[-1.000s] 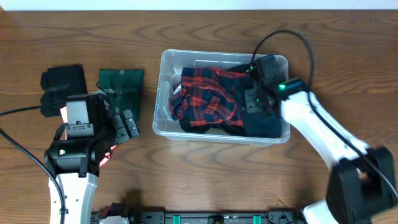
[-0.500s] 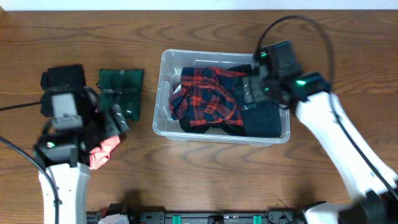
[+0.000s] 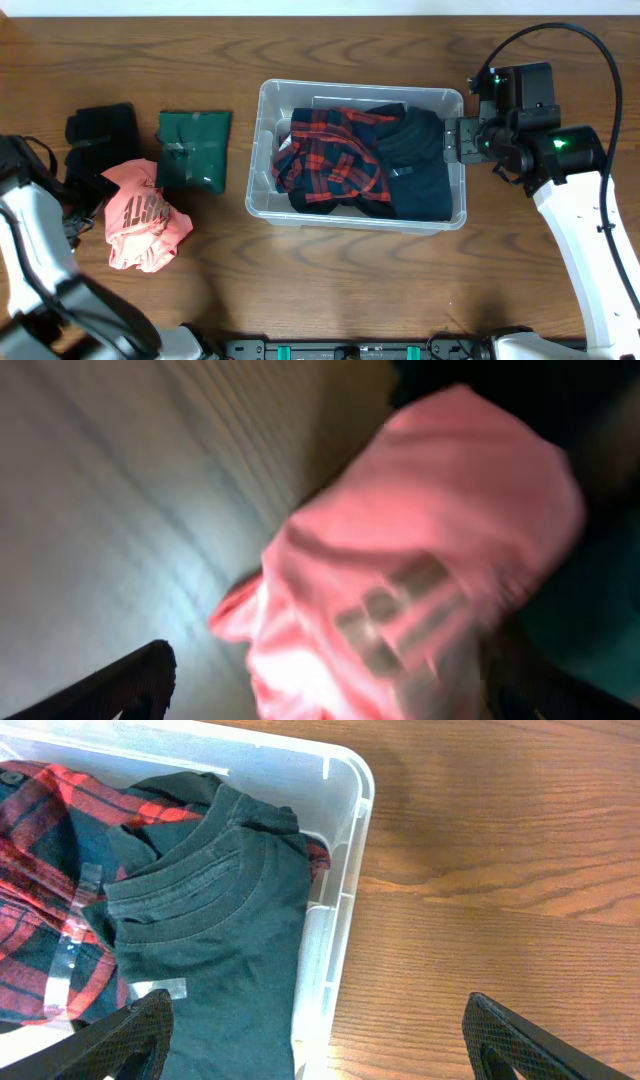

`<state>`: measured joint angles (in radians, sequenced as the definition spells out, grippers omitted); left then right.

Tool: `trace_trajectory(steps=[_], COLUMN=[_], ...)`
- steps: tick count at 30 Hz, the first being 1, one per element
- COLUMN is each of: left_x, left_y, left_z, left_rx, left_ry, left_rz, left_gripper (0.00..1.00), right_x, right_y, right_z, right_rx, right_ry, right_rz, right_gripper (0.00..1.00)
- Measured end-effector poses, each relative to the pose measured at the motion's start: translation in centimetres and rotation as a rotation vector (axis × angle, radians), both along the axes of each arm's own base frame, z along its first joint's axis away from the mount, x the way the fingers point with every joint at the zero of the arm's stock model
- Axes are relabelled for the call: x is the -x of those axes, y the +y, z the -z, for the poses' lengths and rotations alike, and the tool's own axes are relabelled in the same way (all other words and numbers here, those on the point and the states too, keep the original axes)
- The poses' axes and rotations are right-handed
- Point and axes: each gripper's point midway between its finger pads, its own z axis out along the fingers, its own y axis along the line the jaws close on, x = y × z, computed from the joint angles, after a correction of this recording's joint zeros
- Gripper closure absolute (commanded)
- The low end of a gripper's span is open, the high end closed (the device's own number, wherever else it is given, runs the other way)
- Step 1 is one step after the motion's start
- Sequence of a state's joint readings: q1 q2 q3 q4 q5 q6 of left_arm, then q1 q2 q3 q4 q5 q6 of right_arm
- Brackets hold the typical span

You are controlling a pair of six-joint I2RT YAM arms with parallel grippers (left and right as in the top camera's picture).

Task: Pack container
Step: 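Grasp the pink shirt with the left gripper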

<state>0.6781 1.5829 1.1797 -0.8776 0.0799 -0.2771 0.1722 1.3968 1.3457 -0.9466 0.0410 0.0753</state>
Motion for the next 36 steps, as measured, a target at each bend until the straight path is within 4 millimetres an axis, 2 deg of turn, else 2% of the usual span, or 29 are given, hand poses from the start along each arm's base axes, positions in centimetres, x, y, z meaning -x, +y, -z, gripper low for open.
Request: trace_trajectory(steps=[4, 7, 10, 12, 14, 15, 16, 18, 19, 22, 24, 27, 30, 32, 34, 36], left_x=[-1.3, -1.7, -2.1, -2.6, -2.7, -2.8, -2.9, -3.0, -3.0, -2.9, -2.9, -3.3, -3.9, -4.5, -4.9, -5.0], left_y=[0.2, -0.8, -1.9, -2.0, -2.5, -2.8, -3.1, -4.1, -4.6, -5.7, -6.2, -6.7, -7.2, -8.3, -10.1, -13.0], left_z=[3.9, 7.0, 9.2, 9.1, 9.1, 9.0, 9.1, 8.9, 8.7, 7.9, 6.7, 3.4, -1.8, -5.8, -9.5, -12.4], left_rx=[0.083, 0.174, 0.261, 0.279, 0.306, 0.326, 0.344, 0.395, 0.423, 0.472, 0.485, 0.462, 0.379, 0.320, 0.277, 0.255], left_ry=[0.023, 0.048, 0.047, 0.024, 0.014, 0.001, -0.007, -0.021, -0.029, -0.045, -0.065, -0.142, -0.272, -0.384, -0.481, -0.556], left_rz=[0.043, 0.092, 0.134, 0.151, 0.164, 0.167, 0.175, 0.179, 0.180, 0.183, 0.184, 0.204, 0.252, 0.308, 0.376, 0.461], left_gripper=[0.02, 0.02, 0.02, 0.14, 0.33, 0.45, 0.64, 0.91, 0.94, 0.94, 0.94, 0.94, 0.94, 0.94, 0.94, 0.94], right_x=[0.0, 0.1, 0.2, 0.1, 0.2, 0.2, 0.2, 0.3, 0.3, 0.2, 0.2, 0.3, 0.6, 1.1, 1.6, 2.2], right_y=[0.0, 0.0, 0.0, 0.0, 0.0, 0.0, 0.0, -0.1, -0.1, -0.1, -0.3, -1.0, -2.8, -4.9, -6.7, -8.7], right_z=[0.0, 0.1, 0.1, 0.1, 0.1, 0.1, 0.2, 0.2, 0.2, 0.1, 0.0, -0.6, -2.1, -3.6, -4.7, -5.4], right_rx=[0.000, 0.003, 0.004, 0.004, 0.005, 0.005, 0.005, 0.007, 0.007, 0.008, 0.016, 0.029, 0.040, 0.046, 0.047, 0.046], right_ry=[0.000, 0.004, 0.007, 0.007, 0.008, 0.008, 0.011, 0.013, 0.013, 0.009, 0.005, -0.017, -0.065, -0.110, -0.143, -0.161], right_rz=[-0.003, -0.004, -0.004, -0.004, -0.004, -0.005, -0.005, -0.007, -0.007, -0.006, 0.000, 0.028, 0.090, 0.164, 0.227, 0.294], right_gripper=[0.10, 0.10, 0.11, 0.12, 0.15, 0.17, 0.18, 0.18, 0.19, 0.18, 0.18, 0.16, 0.14, 0.14, 0.15, 0.15])
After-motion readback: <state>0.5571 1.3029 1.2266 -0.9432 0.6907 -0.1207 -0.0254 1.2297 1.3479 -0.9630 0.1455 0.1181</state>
